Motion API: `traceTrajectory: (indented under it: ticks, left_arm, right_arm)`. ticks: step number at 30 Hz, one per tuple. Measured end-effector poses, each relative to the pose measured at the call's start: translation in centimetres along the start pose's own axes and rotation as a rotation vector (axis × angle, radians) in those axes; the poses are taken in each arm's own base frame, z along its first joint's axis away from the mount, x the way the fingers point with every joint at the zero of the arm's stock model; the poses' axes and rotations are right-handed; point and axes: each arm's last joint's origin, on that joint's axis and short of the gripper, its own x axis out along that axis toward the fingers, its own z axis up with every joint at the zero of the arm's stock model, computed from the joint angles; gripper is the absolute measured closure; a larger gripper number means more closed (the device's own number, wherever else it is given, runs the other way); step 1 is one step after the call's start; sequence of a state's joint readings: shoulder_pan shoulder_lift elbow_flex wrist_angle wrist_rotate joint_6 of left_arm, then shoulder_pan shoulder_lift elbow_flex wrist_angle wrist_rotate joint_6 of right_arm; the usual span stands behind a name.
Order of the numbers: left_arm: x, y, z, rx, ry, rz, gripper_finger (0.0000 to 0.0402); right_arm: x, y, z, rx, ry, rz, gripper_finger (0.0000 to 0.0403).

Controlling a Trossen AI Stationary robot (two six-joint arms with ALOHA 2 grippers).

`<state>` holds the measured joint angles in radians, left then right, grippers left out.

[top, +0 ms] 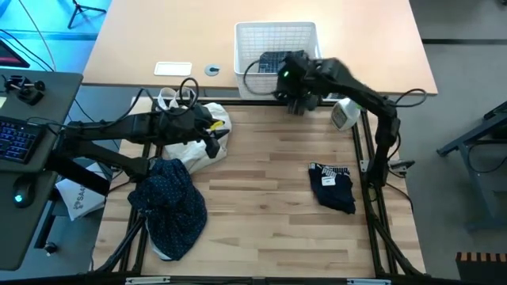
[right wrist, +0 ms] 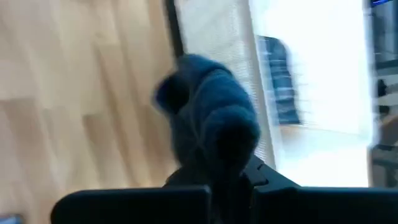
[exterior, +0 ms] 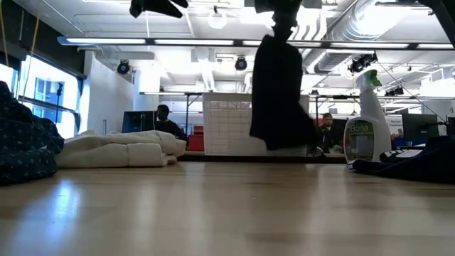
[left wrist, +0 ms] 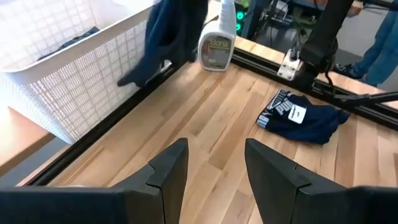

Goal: Fold Laundry from Bin
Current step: Fold the black short

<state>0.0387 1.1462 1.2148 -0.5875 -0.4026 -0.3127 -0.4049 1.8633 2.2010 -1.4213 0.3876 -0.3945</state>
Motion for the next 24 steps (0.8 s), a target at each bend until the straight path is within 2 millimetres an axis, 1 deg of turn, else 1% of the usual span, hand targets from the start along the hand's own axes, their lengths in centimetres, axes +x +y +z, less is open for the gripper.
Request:
traceTrajectory:
  ticks: [3,6,9,11,12,14,15,17,19,21,24]
  left_arm:
    - [0.0,0.0,0.0,0.001,0.001,0.000,0.0255]
    - [0.0,0.1,-0.2,0.008,0.018,0.006,0.0255]
    - [0.1,0.1,-0.5,0.019,0.051,0.016,0.0255]
    - [0.1,0.1,-0.8,0.012,0.074,0.017,0.0255]
    - [0.0,0.0,-0.9,0.008,0.081,0.014,0.0255]
    - [-0.1,-0.1,-1.1,0.002,0.095,0.011,0.0255]
    - [-0.2,-0.2,-1.2,0.004,0.102,0.007,0.0255]
    - [-0.3,-0.6,-1.3,0.004,0.105,-0.006,0.0255]
    - [-0.4,-0.8,-1.4,0.011,0.107,-0.016,0.0255]
    - [-0.2,-1.1,-1.5,0.017,0.114,-0.019,0.0255]
    - [0.3,-1.4,-1.7,0.027,0.128,-0.018,0.0255]
  right_arm:
    - [1.9,3.5,0.3,0.019,0.052,0.144,0.0399]
    - [4.4,8.6,0.5,0.004,0.109,0.257,0.0398]
    - [6.5,14.4,0.3,-0.038,0.100,0.369,0.0398]
    - [7.5,18.3,-0.1,-0.062,0.083,0.456,0.0398]
    - [7.7,20.0,-0.4,-0.065,0.070,0.495,0.0398]
    - [7.7,22.9,-0.9,-0.083,0.054,0.595,0.0398]
    - [7.5,23.9,-1.1,-0.087,0.052,0.646,0.0398]
    - [6.7,25.3,-1.2,-0.105,0.047,0.738,0.0398]
    - [5.9,26.0,-1.1,-0.134,0.031,0.816,0.0398]
    - [5.0,26.0,-0.7,-0.153,0.012,0.847,0.0398]
    - [3.7,24.7,0.3,-0.147,-0.015,0.820,0.0398]
